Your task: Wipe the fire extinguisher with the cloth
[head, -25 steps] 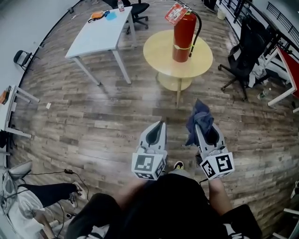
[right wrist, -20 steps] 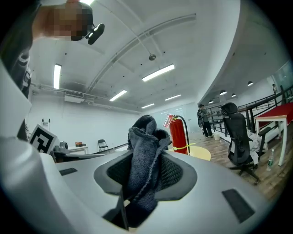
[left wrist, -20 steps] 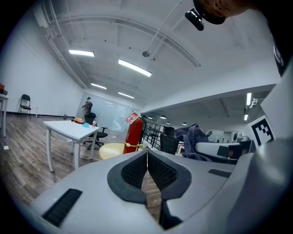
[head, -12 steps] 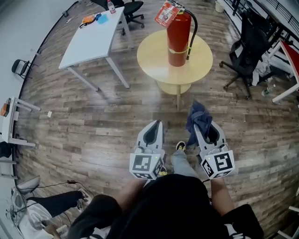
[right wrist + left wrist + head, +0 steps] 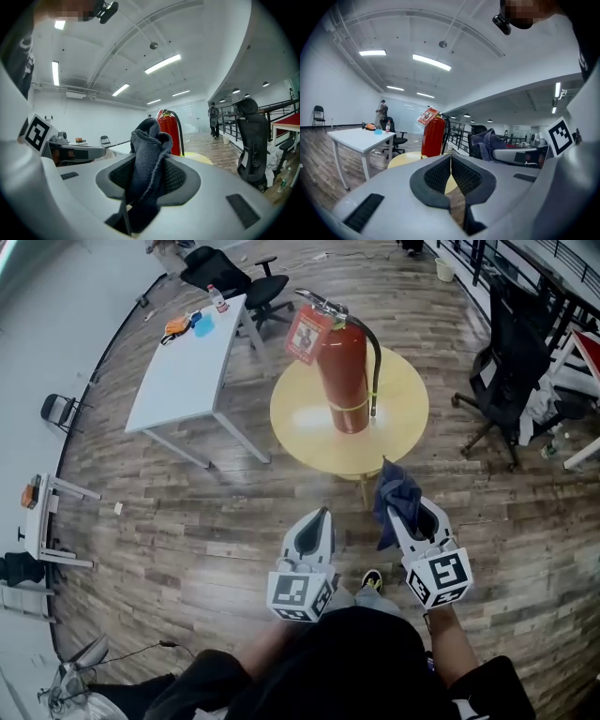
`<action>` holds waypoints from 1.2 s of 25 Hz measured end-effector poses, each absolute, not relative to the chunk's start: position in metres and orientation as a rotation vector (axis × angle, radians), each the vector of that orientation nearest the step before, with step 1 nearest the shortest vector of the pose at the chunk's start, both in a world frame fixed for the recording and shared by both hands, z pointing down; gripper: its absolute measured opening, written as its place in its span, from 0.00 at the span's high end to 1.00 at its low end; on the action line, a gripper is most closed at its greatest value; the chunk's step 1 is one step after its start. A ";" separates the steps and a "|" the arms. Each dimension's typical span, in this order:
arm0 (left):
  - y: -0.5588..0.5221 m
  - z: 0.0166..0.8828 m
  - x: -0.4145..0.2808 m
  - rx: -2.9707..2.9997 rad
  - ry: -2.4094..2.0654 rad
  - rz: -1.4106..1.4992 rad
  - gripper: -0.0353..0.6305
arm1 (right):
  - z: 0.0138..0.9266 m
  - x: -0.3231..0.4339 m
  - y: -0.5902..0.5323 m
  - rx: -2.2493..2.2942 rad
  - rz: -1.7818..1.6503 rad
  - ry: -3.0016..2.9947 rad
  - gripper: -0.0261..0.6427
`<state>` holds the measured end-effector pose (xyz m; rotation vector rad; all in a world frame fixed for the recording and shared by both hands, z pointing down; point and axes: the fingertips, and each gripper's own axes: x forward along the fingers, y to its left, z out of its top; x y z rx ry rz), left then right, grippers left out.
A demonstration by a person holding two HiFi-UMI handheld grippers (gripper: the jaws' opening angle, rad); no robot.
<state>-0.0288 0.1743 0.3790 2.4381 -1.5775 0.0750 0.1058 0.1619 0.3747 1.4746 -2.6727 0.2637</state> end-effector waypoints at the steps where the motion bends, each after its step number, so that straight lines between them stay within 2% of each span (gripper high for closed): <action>1: 0.165 0.381 -0.027 2.431 -1.578 0.081 0.91 | 0.376 0.107 0.152 1.476 0.265 -2.664 0.75; 12: 0.041 0.396 -0.041 2.436 -1.553 0.106 0.91 | 0.378 0.083 0.024 1.526 0.062 -2.532 0.75; 23: -0.053 0.387 -0.076 2.504 -1.463 0.033 0.91 | 0.298 0.044 -0.136 1.675 -0.134 -2.469 0.75; 26: -0.065 0.389 -0.088 2.488 -1.469 0.028 0.91 | 0.288 0.035 -0.155 1.729 -0.102 -2.428 0.75; 30: -0.073 0.388 -0.093 2.474 -1.465 0.016 0.91 | 0.277 -0.006 -0.157 1.650 -0.264 -2.356 0.75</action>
